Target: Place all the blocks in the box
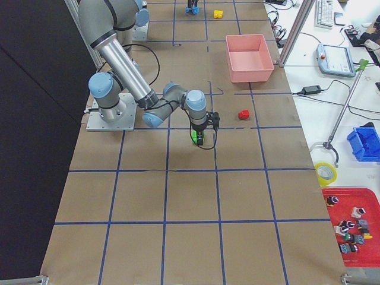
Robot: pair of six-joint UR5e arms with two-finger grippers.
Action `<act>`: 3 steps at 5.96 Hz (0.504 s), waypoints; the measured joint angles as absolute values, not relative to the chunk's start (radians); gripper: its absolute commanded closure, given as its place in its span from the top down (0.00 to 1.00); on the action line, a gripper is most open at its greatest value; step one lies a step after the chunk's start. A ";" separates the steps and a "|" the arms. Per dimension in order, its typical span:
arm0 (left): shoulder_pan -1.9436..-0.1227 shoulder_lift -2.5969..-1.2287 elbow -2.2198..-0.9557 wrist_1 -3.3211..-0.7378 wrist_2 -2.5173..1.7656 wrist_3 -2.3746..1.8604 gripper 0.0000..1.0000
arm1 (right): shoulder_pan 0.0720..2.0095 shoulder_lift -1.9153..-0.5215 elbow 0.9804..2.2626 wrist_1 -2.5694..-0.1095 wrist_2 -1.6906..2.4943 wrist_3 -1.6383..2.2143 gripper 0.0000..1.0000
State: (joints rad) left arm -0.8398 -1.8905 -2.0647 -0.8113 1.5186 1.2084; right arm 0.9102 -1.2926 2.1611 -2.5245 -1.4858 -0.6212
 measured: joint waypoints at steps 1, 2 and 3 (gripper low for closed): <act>-0.838 -1.891 -2.065 -0.812 1.520 1.210 0.50 | 0.910 -1.293 2.167 -2.524 -1.490 -0.621 0.90; -0.838 -1.891 -2.064 -0.813 1.523 1.213 0.36 | 0.910 -1.294 2.173 -2.523 -1.492 -0.621 0.67; -0.838 -1.891 -2.061 -0.813 1.525 1.217 0.20 | 0.910 -1.296 2.178 -2.522 -1.492 -0.620 0.41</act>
